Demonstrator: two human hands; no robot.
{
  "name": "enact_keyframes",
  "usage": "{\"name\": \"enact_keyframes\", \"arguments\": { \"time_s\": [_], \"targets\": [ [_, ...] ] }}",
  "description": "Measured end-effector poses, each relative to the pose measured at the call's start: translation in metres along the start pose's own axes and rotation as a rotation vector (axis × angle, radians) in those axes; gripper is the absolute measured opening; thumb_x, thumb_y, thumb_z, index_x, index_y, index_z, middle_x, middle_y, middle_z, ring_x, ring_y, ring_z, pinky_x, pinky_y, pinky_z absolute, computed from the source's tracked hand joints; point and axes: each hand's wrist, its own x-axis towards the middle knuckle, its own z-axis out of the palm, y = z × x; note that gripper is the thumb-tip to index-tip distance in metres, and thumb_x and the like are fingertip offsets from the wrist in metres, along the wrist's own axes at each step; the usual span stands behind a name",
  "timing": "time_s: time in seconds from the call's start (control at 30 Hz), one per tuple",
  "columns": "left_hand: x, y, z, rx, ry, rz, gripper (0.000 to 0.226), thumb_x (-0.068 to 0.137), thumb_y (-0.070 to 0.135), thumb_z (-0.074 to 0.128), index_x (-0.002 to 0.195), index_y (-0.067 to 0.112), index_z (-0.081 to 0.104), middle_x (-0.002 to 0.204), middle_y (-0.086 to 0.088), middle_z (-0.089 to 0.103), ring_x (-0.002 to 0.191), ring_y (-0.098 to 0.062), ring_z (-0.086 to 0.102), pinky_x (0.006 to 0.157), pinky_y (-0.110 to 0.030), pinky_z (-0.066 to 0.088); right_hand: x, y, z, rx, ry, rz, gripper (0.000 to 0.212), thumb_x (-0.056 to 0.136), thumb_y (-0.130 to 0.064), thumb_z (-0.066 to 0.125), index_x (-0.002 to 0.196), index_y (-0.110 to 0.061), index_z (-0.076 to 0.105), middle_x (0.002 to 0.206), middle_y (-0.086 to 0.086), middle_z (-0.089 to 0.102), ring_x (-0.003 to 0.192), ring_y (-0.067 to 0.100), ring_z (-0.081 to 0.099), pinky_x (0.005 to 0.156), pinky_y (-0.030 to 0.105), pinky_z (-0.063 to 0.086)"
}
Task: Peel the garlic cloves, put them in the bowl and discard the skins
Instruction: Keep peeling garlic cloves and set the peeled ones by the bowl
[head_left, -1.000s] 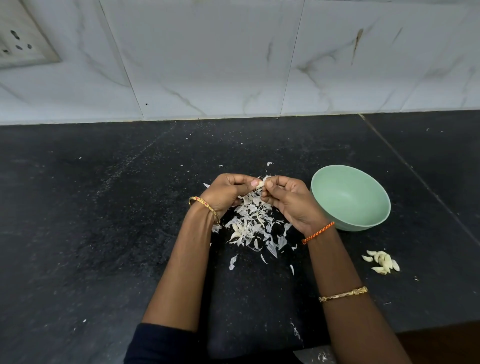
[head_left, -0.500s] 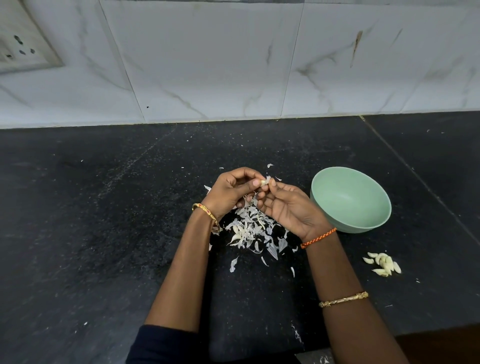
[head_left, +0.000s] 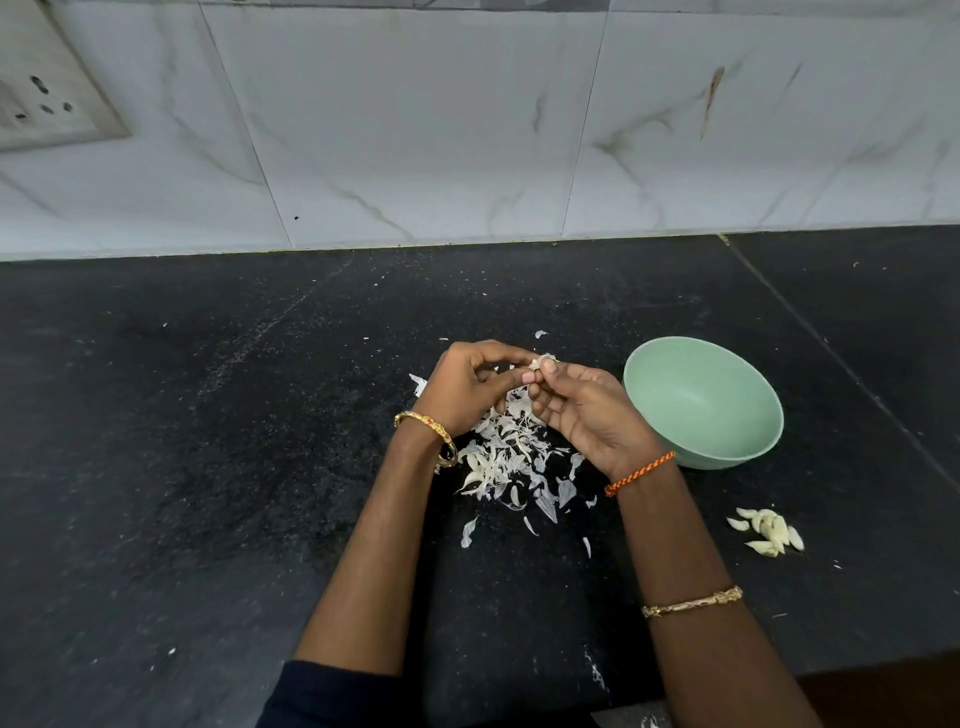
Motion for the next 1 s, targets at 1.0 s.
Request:
{"name": "enact_keyframes", "arguments": {
  "time_s": [1.0],
  "targets": [
    [-0.01, 0.011, -0.006, -0.092, 0.072, -0.251, 0.018, 0.084, 0.008, 0.069, 0.1, -0.001, 0.07, 0.076, 0.003, 0.066, 0.044, 0.009, 0.051, 0.047, -0.003, 0.036, -0.007, 0.002, -0.003, -0.673, 0.278, -0.352, 0.018, 0.084, -0.032, 0.072, 0.085, -0.015, 0.073, 0.072, -0.003, 0.068, 0.065, -0.001, 0.06, 0.063, 0.02, 0.051]
  ]
}}
